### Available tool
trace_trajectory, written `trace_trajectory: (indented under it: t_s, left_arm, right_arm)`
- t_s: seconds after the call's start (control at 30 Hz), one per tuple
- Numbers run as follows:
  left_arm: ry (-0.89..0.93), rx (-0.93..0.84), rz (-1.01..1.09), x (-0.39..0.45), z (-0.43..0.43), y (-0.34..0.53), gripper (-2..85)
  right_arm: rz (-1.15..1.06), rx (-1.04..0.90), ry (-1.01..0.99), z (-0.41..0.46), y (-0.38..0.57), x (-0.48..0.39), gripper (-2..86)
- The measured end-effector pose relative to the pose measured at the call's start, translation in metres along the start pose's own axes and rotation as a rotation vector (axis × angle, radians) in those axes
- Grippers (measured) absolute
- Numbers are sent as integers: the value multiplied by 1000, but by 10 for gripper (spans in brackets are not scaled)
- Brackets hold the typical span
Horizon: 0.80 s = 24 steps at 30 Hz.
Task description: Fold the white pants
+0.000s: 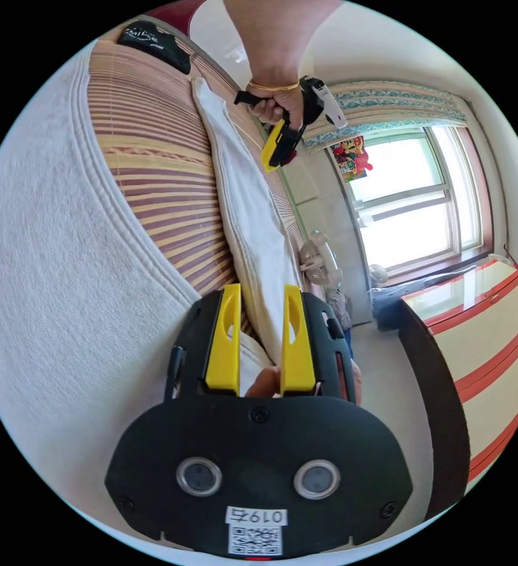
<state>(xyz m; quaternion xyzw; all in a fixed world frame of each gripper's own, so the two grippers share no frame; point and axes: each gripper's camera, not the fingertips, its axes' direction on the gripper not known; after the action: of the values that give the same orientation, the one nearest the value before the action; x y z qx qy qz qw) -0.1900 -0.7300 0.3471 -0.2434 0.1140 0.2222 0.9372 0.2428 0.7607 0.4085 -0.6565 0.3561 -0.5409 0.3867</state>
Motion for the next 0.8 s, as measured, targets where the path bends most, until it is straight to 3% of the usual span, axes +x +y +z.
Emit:
trace_trajectory:
  t_s: [0.17, 0.37, 0.53, 0.6, 0.67, 0.8]
  left_arm:
    - [-95, -91, 17, -18, 20, 28, 67]
    - [-107, -110, 34, -36, 25, 50, 69]
    - [-130, -1, 33, -51, 5, 86, 66]
    - [-109, 73, -66, -74, -11, 111, 69]
    - [-113, 155, -326, -114, -30, 160, 72]
    - [-150, 118, -713, -165, -42, 251, 77]
  right_arm:
    - [-57, -4, 48, 3, 2, -16, 7]
    - [-99, 44, -172, -1, 17, 12, -5]
    - [-49, 79, -69, -4, 27, 1, 12]
    - [-46, 112, -39, -9, 31, -4, 29]
    - [-3, 138, -45, -14, 34, 0, 47]
    - [60, 124, -5, -14, 37, 4, 62]
